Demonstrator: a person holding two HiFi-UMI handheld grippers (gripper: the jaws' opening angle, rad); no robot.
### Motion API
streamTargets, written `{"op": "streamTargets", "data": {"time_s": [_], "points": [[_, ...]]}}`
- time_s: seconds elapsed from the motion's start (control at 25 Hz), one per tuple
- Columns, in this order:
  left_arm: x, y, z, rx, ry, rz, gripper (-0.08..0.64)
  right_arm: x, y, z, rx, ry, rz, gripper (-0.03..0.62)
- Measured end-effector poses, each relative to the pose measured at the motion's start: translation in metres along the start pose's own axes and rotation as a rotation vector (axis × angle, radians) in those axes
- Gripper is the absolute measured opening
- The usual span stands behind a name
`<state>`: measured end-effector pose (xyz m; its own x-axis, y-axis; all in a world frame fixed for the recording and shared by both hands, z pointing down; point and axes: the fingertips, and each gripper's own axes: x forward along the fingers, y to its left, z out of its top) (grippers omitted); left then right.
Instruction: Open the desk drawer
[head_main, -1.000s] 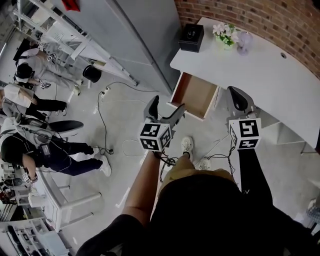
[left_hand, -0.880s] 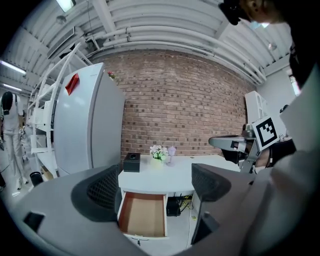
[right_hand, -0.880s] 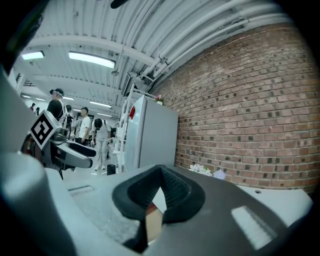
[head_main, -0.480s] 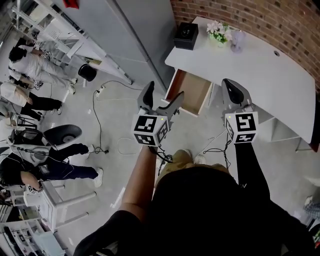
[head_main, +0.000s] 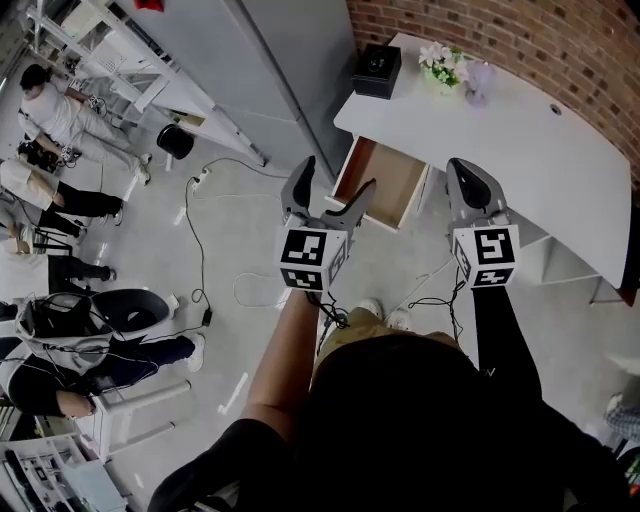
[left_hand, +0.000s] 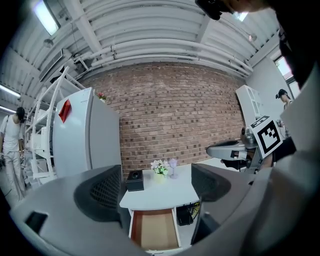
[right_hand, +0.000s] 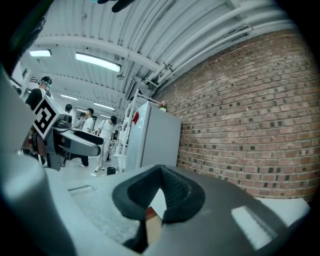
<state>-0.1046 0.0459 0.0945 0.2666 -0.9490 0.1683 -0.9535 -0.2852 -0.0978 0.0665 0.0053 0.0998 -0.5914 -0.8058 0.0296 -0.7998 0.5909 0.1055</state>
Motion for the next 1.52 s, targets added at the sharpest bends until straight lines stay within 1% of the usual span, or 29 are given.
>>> {"op": "streamTargets", "data": {"time_s": [0.16, 0.32, 0.36, 0.4, 0.44, 0.48, 0.56, 0.64, 0.96, 1.52], "points": [[-0.005, 0.007, -0.003, -0.001, -0.003, 0.044, 0.443, -0.002, 0.004, 0.002, -0.009, -0.008, 0.007, 0.0], [-0.007, 0.008, -0.001, 0.007, -0.005, 0.06, 0.439, -0.005, 0.003, 0.002, -0.008, -0.006, 0.005, 0.0], [-0.009, 0.008, 0.0, 0.015, -0.012, 0.067, 0.426, -0.006, 0.003, 0.001, -0.008, -0.005, 0.005, 0.0], [-0.012, 0.009, 0.003, 0.028, -0.022, 0.08, 0.364, -0.007, 0.004, 0.002, -0.008, -0.004, 0.005, 0.0], [-0.014, 0.01, 0.005, 0.044, -0.035, 0.096, 0.176, -0.008, 0.004, 0.002, -0.009, -0.005, 0.007, 0.0], [-0.017, 0.011, 0.008, 0.061, -0.048, 0.108, 0.008, -0.008, 0.005, 0.003, -0.01, -0.007, 0.009, 0.0], [-0.02, 0.011, 0.013, 0.079, -0.07, 0.117, 0.007, -0.01, 0.007, 0.003, -0.012, -0.008, 0.014, 0.0], [-0.022, 0.01, 0.014, 0.073, -0.079, 0.12, 0.006, -0.011, 0.009, 0.001, -0.014, -0.005, 0.02, 0.0], [-0.026, 0.01, 0.014, 0.069, -0.08, 0.14, 0.006, -0.014, 0.012, 0.002, -0.021, -0.006, 0.034, 0.0], [-0.039, 0.005, 0.017, 0.078, -0.088, 0.15, 0.006, -0.027, 0.014, 0.005, -0.019, -0.023, 0.023, 0.0]]}}
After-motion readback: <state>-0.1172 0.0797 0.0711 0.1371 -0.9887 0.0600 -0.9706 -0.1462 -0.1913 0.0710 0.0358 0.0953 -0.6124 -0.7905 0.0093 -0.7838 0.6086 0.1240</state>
